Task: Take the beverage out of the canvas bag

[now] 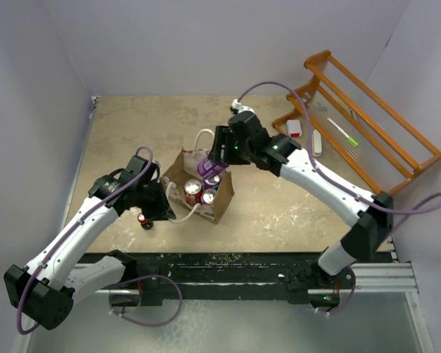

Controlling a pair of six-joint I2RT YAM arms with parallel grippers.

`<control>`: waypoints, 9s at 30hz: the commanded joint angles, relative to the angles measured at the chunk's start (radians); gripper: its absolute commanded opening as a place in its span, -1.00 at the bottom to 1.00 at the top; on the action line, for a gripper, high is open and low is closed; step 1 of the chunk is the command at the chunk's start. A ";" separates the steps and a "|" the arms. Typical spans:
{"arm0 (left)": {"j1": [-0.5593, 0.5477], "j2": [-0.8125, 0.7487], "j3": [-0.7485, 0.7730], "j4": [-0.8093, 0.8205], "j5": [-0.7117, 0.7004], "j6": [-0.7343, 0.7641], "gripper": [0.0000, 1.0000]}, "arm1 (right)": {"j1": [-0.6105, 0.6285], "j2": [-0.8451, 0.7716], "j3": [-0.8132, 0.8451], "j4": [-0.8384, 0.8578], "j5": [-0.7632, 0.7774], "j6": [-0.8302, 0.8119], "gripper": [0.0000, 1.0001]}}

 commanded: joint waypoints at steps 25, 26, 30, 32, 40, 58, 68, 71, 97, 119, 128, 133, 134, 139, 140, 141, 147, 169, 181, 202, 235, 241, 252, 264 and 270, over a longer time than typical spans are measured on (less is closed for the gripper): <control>0.005 0.034 -0.004 0.058 0.024 0.013 -1.00 | -0.059 -0.341 -0.309 -0.067 0.510 0.100 -1.00; 0.005 0.032 -0.004 0.058 0.022 0.012 -1.00 | -0.063 -0.321 -0.306 -0.067 0.519 0.089 -1.00; 0.005 0.032 -0.003 0.056 0.019 0.009 -1.00 | -0.089 -0.224 -0.282 -0.067 0.542 0.054 -1.00; 0.005 0.031 0.001 0.052 0.016 0.010 -1.00 | -0.108 -0.180 -0.263 -0.068 0.540 0.044 -1.00; 0.005 0.026 0.007 0.038 0.004 0.005 -1.00 | -0.201 -0.061 -0.249 0.026 0.505 -0.031 -1.00; 0.005 0.033 0.028 0.013 -0.025 0.000 -1.00 | -0.248 0.085 -0.217 0.175 0.482 -0.191 -0.99; 0.005 0.045 0.033 0.009 -0.026 0.000 -1.00 | -0.254 0.112 -0.227 0.190 0.465 -0.176 -0.66; 0.005 0.059 0.044 0.002 -0.027 0.006 -1.00 | -0.256 0.114 -0.242 0.194 0.451 -0.167 -0.48; 0.005 0.060 0.024 0.036 -0.020 0.020 -1.00 | -0.257 0.073 -0.224 0.118 0.396 -0.194 1.00; 0.005 -0.019 -0.043 0.082 0.034 0.023 -1.00 | -0.253 -0.223 -0.340 -0.061 0.281 -0.115 1.00; 0.005 -0.044 -0.050 0.093 0.041 0.016 -1.00 | -0.252 -0.462 -0.457 0.013 0.146 -0.005 1.00; 0.005 -0.057 -0.041 0.088 0.038 0.011 -1.00 | -0.253 -0.486 -0.528 0.133 -0.148 0.008 1.00; 0.005 -0.061 -0.041 0.087 0.038 0.009 -1.00 | -0.252 -0.472 -0.522 0.175 -0.174 -0.005 1.00; 0.005 -0.072 -0.050 0.085 0.037 -0.001 -1.00 | -0.202 -0.344 -0.428 0.203 -0.383 -0.032 1.00; 0.004 -0.072 -0.051 0.085 0.037 -0.003 -1.00 | -0.169 -0.323 -0.390 0.193 -0.372 -0.046 1.00; 0.004 -0.073 -0.053 0.084 0.037 -0.004 -1.00 | -0.121 -0.303 -0.348 0.168 -0.328 -0.062 1.00; 0.005 -0.093 -0.067 0.073 0.029 -0.028 -1.00 | 0.077 -0.166 -0.088 0.023 -0.126 -0.162 1.00; 0.005 -0.102 -0.055 0.014 0.005 -0.050 -1.00 | 0.254 0.394 0.383 -0.313 0.151 -0.605 0.83; 0.005 -0.084 -0.043 -0.005 0.002 -0.017 -1.00 | 0.257 0.478 0.440 -0.294 0.066 -0.687 0.68; 0.005 -0.086 -0.087 0.016 0.015 -0.013 -1.00 | 0.255 0.557 0.354 -0.302 0.018 -0.699 0.62; 0.005 -0.096 -0.055 0.004 0.016 -0.009 -1.00 | 0.254 0.602 0.410 -0.256 -0.028 -0.676 0.29; 0.005 -0.100 -0.059 -0.002 0.020 -0.008 -1.00 | 0.255 0.545 0.405 -0.226 -0.026 -0.628 0.03; 0.005 -0.104 -0.070 -0.004 0.023 -0.011 -1.00 | 0.240 0.471 0.367 -0.186 -0.024 -0.545 -0.56; 0.005 -0.102 -0.085 0.012 0.024 -0.018 -1.00 | 0.169 0.365 0.315 -0.127 -0.138 -0.420 -0.76; 0.005 -0.092 -0.084 0.020 0.028 -0.017 -1.00 | 0.112 0.307 0.276 -0.082 -0.234 -0.351 -0.80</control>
